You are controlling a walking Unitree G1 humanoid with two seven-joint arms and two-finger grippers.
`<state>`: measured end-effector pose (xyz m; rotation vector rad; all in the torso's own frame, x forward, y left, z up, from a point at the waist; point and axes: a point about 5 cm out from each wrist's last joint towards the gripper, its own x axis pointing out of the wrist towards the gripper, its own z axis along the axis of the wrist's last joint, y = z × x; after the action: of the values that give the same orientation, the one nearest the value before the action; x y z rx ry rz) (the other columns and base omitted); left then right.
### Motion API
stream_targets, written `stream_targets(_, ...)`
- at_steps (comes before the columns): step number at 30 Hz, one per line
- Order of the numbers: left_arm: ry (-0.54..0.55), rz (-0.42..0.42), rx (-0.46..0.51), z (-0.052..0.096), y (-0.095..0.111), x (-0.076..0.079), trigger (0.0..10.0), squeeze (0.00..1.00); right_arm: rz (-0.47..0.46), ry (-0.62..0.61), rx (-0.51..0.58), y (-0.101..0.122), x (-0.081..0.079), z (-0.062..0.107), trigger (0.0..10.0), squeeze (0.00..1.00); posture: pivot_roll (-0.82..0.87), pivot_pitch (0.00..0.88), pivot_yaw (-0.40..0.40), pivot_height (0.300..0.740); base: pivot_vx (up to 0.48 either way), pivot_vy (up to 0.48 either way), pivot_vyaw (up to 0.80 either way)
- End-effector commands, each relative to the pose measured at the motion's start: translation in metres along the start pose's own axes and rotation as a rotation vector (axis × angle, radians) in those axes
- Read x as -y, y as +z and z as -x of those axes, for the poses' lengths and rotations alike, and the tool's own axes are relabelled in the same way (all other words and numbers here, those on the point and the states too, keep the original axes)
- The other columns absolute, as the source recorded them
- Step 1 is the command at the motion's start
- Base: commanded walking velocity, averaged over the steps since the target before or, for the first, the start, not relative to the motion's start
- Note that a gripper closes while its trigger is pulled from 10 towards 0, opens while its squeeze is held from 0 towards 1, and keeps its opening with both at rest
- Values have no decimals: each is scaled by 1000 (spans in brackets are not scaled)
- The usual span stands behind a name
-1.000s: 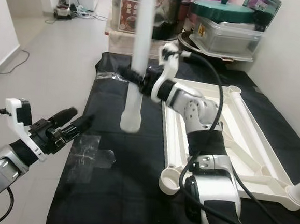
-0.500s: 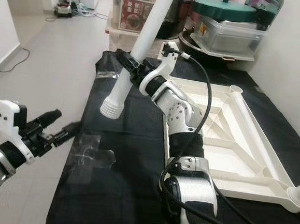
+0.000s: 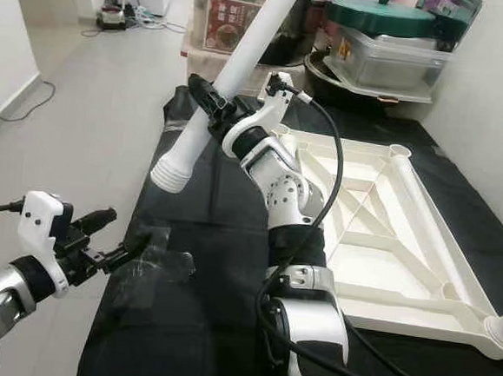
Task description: Building children table
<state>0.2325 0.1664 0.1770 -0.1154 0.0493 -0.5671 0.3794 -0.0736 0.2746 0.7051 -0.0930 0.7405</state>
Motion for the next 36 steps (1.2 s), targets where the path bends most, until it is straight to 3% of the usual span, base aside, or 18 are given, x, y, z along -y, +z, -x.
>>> stream_targets(1, -14, -3, -10, 3, -1, -1, 10000, 0, -1, 65, 21, 2, -7, 0, 0, 0, 75, 0, -78, 740, 0, 0, 0)
stream_targets(3, -14, -3, -10, 3, -1, -1, 10000, 0, -1, 65, 21, 2, -7, 0, 0, 0, 75, 0, -78, 740, 0, 0, 0)
stream_targets(4, -29, 0, -1, 3, 0, 1, 10000, 0, 0, 152, -9, -4, -14, 3, 0, 0, 73, 0, -77, 740, 0, 0, 0)
stream_targets(7, -38, -8, 5, 1, 2, 1, 10000, 0, 19, 235, -75, -19, -21, 9, 0, 0, 73, 0, -78, 740, 0, 0, 0)
stream_targets(25, -180, -15, -9, -20, 2, 14, 10000, 0, 14, 326, -135, -41, -44, 11, 0, 0, 46, 0, -59, 740, 0, 0, 0)
stream_targets(26, -209, -11, -14, -23, 2, 16, 10000, 0, -5, 414, -156, -44, -55, 15, 0, 0, 39, 0, -56, 740, 0, 0, 0)
stream_targets(30, -209, -11, -14, -23, 2, 16, 10000, 0, -5, 414, -156, -44, -55, 15, 0, 0, 39, 0, -56, 740, 0, 0, 0)
stream_targets(31, -233, -9, -17, -24, 2, 17, 10000, 0, -18, 509, -192, -48, -65, 22, 0, 0, 38, 0, -56, 740, 0, 0, 0)
stream_targets(32, -233, -9, -17, -24, 2, 17, 10000, 0, -18, 509, -192, -48, -65, 22, 0, 0, 38, 0, -56, 740, 0, 0, 0)
stream_targets(33, -247, -10, -20, -23, 2, 17, 10000, 0, -29, 587, -225, -52, -73, 30, 0, 0, 39, 0, -59, 740, 0, 0, 0)
stream_targets(36, -247, -10, -20, -23, 2, 17, 10000, 0, -29, 587, -225, -52, -73, 30, 0, 0, 39, 0, -59, 740, 0, 0, 0)
